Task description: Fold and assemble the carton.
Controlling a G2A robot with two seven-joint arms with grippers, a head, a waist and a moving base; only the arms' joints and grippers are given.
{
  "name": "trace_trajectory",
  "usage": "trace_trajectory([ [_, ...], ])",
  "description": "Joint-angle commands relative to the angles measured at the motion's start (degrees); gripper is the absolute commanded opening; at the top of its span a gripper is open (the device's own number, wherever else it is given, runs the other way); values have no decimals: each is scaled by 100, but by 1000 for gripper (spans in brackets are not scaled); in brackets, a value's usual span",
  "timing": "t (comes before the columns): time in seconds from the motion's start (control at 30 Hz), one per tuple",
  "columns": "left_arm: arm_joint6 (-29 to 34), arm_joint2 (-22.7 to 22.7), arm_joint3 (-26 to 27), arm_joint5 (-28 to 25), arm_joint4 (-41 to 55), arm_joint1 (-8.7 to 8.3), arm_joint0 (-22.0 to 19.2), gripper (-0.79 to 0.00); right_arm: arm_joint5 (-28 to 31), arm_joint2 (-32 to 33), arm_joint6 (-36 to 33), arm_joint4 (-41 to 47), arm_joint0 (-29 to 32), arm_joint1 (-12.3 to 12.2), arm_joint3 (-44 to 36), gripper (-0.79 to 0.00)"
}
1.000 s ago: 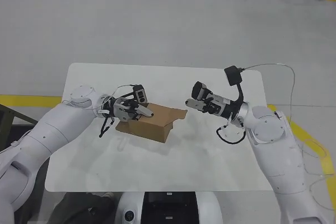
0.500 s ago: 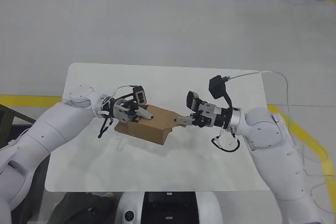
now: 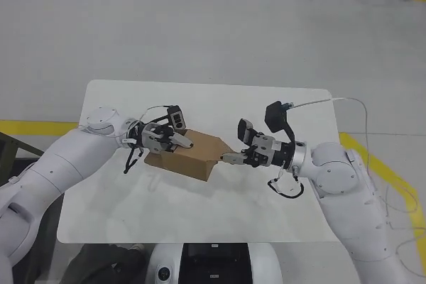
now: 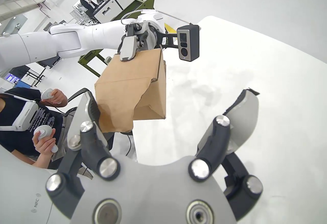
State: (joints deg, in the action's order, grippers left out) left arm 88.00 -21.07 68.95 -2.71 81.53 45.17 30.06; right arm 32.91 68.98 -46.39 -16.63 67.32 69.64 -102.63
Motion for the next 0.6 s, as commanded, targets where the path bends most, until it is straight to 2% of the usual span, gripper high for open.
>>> trace_trajectory([
  [0.0, 0, 6, 18, -1, 2, 1, -6, -785, -29, -35, 60, -33, 20, -3, -3, 0],
  [0.57, 0, -98, 143, 27, 152, -26, 23, -785, -313, -384, 634, -405, -34, -1, 64, 0],
])
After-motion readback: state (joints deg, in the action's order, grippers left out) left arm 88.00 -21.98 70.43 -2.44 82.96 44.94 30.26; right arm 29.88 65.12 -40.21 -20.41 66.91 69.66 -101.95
